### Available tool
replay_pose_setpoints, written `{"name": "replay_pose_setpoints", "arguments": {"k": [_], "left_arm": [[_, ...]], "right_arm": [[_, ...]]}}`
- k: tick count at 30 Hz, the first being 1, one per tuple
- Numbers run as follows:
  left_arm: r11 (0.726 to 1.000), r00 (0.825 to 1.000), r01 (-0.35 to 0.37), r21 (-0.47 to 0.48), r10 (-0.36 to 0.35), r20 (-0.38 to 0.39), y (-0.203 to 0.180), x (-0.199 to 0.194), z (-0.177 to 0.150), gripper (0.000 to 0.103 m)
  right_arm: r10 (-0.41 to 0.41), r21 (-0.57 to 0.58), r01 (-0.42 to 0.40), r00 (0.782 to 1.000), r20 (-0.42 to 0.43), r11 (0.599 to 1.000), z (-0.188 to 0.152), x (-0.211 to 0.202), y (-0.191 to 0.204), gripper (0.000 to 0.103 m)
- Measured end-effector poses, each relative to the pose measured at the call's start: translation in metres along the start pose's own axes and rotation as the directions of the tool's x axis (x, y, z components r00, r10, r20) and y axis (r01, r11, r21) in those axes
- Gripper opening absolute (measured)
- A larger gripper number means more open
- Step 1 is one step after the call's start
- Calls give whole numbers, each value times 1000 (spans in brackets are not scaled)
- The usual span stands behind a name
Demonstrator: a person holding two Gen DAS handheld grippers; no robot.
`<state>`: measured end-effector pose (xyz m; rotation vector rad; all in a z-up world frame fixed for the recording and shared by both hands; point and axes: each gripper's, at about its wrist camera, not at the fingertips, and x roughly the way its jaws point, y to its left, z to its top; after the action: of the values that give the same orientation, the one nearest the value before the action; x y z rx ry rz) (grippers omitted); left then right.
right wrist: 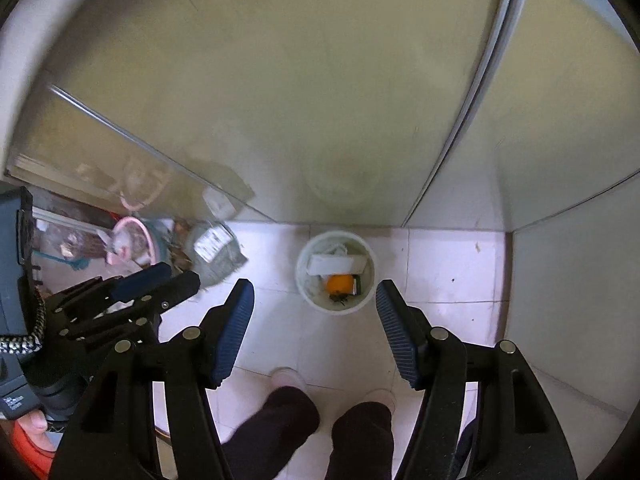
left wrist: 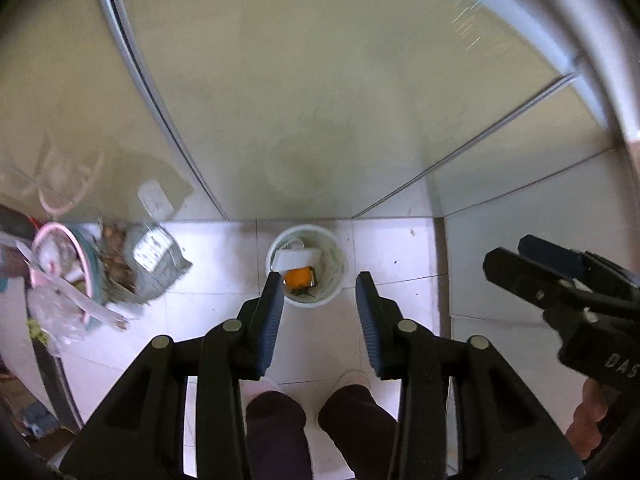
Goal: Collect trash
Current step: 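Open the left tool over the bucket while the right tool releases the white box, then raise both tools back up toward the floral counter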
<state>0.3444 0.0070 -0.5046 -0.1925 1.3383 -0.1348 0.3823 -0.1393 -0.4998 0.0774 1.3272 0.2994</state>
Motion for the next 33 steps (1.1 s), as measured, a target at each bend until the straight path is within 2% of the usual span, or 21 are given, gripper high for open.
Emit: {"name": "replay_pose_setpoints", "arguments": {"k": [6, 9, 13, 16, 18, 21, 26, 30, 33], "left_arm": [[999, 996, 10, 38, -14, 91, -13, -105, 18, 39], [998, 988, 3, 65, -13, 157, -18, -159, 28, 42], [996, 971, -5, 89, -16, 240, -19, -215, 39, 46], [996, 950, 1, 93, -30, 311, -18, -257, 50, 48], [996, 931, -10, 92, -24, 364, -19, -280, 57, 53], [995, 901, -33, 91, -10, 435, -17, -313, 74, 57], [997, 867, -45, 63, 8, 498, -14, -342, 108, 57], [997, 832, -79, 12, 59, 552, -17, -355, 141, 57], [995, 808, -92, -37, 97, 582, -16, -365, 167, 58]], "right_arm": [[1, -1, -1, 993, 120, 1000, 13, -109, 30, 60], [-2, 0, 2, 984, 178, 1000, 17, -149, 42, 60], [-28, 0, 29, 962, 273, 1000, 23, -201, 58, 60], [-39, 17, 35, 942, 334, 999, 27, -232, 63, 60], [-35, 26, 27, 927, 374, 999, 33, -251, 63, 60], [-43, 37, 30, 905, 424, 999, 44, -282, 64, 60], [-57, 31, 49, 876, 478, 998, 72, -312, 59, 60], [-30, -6, 38, 860, 509, 999, 99, -323, 50, 60], [12, -57, 21, 853, 521, 998, 132, -328, 44, 60]]}}
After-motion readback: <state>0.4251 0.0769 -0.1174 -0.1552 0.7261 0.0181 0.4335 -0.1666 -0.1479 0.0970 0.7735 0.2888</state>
